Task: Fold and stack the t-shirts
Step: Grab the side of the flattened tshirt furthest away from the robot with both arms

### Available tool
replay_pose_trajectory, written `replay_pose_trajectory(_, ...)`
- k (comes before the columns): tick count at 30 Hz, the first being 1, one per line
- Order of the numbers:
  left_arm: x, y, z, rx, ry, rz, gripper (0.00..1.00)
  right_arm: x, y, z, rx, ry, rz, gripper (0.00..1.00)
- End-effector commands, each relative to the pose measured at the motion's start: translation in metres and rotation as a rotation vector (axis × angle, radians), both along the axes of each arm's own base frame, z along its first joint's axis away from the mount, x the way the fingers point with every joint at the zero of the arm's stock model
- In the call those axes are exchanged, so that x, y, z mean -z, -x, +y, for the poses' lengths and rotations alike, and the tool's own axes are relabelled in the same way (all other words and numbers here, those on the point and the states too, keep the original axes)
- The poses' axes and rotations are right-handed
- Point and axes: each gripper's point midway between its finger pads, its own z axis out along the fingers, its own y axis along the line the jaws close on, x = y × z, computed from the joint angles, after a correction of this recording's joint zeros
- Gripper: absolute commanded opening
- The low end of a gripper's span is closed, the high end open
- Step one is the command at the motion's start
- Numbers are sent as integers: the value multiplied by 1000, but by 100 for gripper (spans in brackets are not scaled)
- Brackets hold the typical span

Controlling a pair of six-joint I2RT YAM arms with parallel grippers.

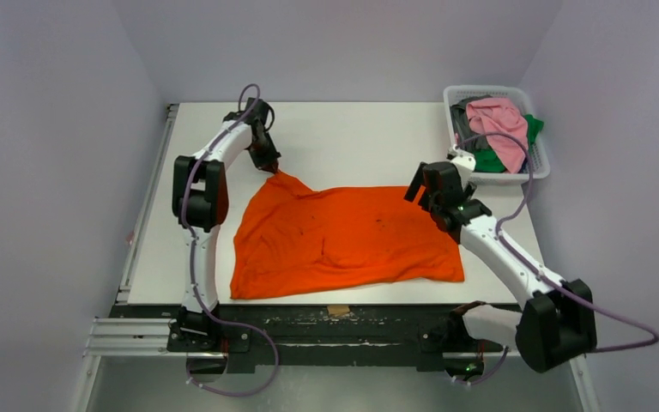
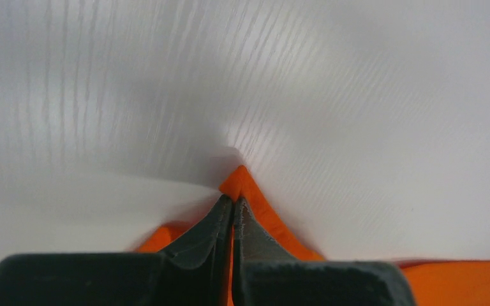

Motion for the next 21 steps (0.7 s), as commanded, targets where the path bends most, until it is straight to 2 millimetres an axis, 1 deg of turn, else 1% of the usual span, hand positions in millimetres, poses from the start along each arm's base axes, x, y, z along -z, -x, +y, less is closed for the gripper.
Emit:
replay_pose_trajectory(1,-68,14,7,-13,-11,-104,0,-8,-29,-22,131,82,71,92)
replay_pose_trajectory(4,-80,34,11,-28,-67,-104,0,4,-57,-30,175,119,158,87)
replay_pose_trajectory(7,-86,55,15,-48,-84,-86,0,19,-82,-42,227,168,240,81)
replay_pose_trajectory(8,-88,62,16,-55,-83,-81,0,27,-88,-46,237,188,275,80)
replay_pose_trajectory(9,-88,69,17,-61,-91,-76,0,39,-96,-49,241,206,312,78)
replay_pose_trajectory(12,-96,83,17,-64,-121,-89,0,56,-116,-53,257,240,359,75)
replay_pose_trajectory(13,-100,88,17,-63,-130,-94,0,57,-124,-54,266,248,361,74)
replay_pose_trajectory(17,-106,105,12,-53,-146,-101,0,78,-138,-62,294,283,418,72)
replay_pose_trajectory(21,-116,121,13,-61,-174,-129,0,92,-136,-68,314,310,476,69)
